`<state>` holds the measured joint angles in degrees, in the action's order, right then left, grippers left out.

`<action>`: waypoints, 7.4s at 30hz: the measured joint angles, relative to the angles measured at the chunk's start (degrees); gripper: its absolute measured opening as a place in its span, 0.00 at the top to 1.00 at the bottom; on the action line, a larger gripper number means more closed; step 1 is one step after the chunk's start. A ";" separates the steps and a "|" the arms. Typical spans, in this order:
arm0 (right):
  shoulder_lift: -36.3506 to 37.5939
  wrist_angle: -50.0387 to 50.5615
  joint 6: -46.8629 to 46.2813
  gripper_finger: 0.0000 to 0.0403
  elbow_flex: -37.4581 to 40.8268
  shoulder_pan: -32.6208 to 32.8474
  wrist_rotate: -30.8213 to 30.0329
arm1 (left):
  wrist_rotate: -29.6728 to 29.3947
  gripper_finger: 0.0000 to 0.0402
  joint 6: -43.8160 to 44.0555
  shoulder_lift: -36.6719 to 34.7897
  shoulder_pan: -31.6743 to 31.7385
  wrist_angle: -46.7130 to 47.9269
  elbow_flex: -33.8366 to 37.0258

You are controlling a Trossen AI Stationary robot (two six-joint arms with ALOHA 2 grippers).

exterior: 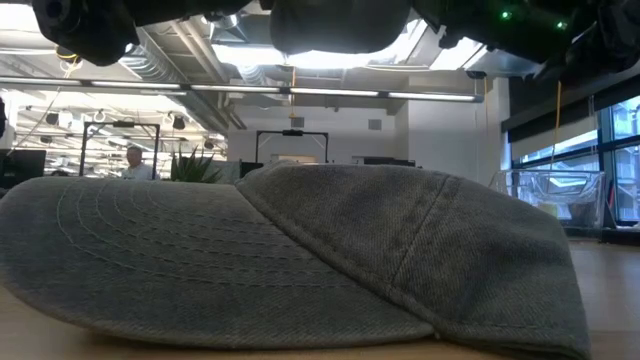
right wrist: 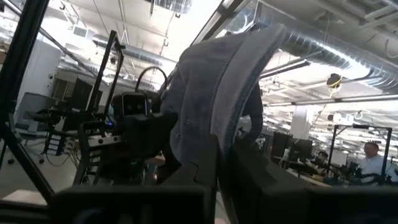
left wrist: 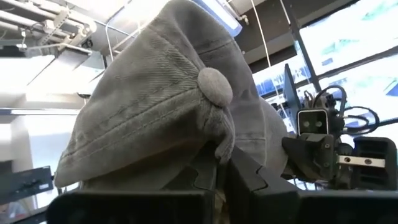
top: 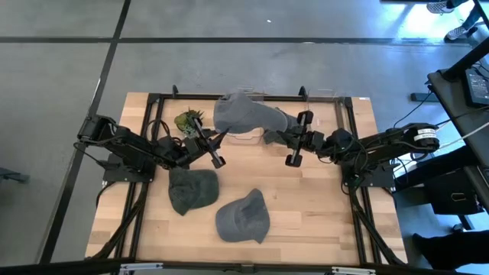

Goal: Pick & Place hat
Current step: Put the right gray cap into the left transparent bin

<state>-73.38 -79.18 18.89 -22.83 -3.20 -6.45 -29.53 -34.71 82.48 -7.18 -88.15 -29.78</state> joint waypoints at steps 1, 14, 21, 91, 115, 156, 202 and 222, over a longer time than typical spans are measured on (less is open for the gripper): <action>0.00 0.63 -0.42 0.91 0.00 0.00 -0.02 | -0.05 0.98 -0.55 0.00 -0.12 0.45 0.00; 0.05 5.59 -3.69 0.57 0.00 0.00 -4.68 | -4.42 0.98 0.38 0.00 -0.22 8.20 -0.02; 0.51 16.99 -3.42 0.43 0.00 0.65 -17.77 | -4.88 0.98 7.10 -0.72 0.20 17.48 -0.02; -4.52 80.76 -13.50 0.37 -41.55 11.26 -14.56 | 11.19 0.98 40.86 -10.36 2.84 103.36 -34.45; -4.50 86.95 -9.65 0.98 -41.55 11.21 -15.08 | 15.73 0.95 41.40 -10.36 2.84 109.47 -34.47; 4.13 91.06 1.61 0.99 -46.21 8.62 -17.34 | 21.79 0.99 37.55 -29.30 3.35 115.63 -29.38; -28.68 33.18 7.28 0.99 -38.23 -39.82 30.66 | 14.65 0.98 38.50 -49.77 3.34 99.92 -6.16; -33.38 31.96 7.09 0.94 -38.82 -40.27 30.50 | 13.94 0.98 38.46 -49.77 3.35 100.40 -6.16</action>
<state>-106.76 -47.22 25.98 -61.65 -43.47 24.04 -15.59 3.75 32.71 -3.84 12.25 -35.94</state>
